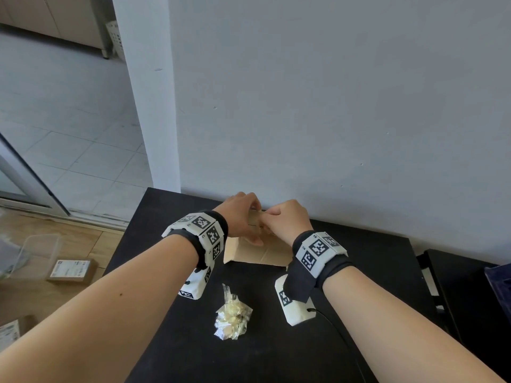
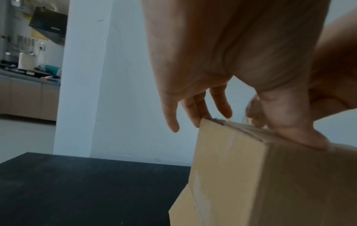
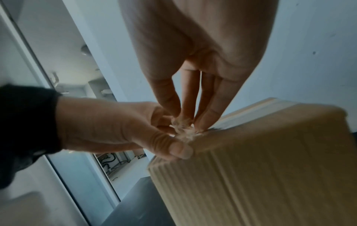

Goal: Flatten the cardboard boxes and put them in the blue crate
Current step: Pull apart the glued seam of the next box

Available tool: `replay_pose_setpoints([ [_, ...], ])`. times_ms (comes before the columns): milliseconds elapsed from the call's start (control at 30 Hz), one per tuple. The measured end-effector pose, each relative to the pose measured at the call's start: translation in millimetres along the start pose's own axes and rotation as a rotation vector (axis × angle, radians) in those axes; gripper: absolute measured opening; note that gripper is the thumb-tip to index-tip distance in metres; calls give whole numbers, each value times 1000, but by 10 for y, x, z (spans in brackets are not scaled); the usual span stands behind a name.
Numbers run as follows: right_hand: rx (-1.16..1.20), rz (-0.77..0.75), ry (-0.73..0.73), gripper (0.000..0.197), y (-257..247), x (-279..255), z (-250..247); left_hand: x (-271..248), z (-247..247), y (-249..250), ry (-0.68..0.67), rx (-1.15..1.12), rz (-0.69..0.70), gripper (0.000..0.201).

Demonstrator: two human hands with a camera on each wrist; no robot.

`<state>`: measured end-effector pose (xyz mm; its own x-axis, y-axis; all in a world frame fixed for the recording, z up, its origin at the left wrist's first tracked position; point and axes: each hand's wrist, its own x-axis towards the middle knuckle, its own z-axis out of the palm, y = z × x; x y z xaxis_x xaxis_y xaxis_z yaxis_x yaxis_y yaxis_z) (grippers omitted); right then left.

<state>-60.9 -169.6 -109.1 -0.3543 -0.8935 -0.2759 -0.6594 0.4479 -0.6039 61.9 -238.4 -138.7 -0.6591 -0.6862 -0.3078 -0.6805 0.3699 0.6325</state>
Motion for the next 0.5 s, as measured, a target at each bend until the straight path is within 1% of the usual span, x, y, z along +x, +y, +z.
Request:
replay_pose_setpoints([
  [33, -22, -11, -11, 13, -23, -7, 16, -2, 0, 24, -5, 19, 16, 76],
  [67, -37, -18, -21, 12, -40, -10, 38, 4, 1, 40, -20, 41, 18, 76],
  [133, -96, -29, -42, 24, -42, 4, 67, 11, -4, 57, -50, 74, -2, 67],
  [167, -133, -37, -67, 24, -44, 9, 78, 11, -5, 53, -63, 87, -15, 61],
  [200, -173, -51, -101, 19, -39, 13, 90, 7, 1, 33, -82, 113, -29, 58],
  [233, -216, -70, -141, 15, -35, 2, 97, -5, 17, 3, -101, 156, -39, 59],
  [300, -265, -100, -181, 15, 9, -22, 99, -42, 92, -79, -120, 234, -46, 73],
  [367, -185, -71, -159, 22, 70, -26, 55, -77, 153, -130, -112, 216, -32, 82],
  [433, -27, -6, -148, 27, 128, -13, 17, -79, 174, -130, -113, 179, -6, 86],
  [500, 41, -29, -154, 26, 149, -3, -23, -65, 156, -79, -108, 139, 8, 90],
])
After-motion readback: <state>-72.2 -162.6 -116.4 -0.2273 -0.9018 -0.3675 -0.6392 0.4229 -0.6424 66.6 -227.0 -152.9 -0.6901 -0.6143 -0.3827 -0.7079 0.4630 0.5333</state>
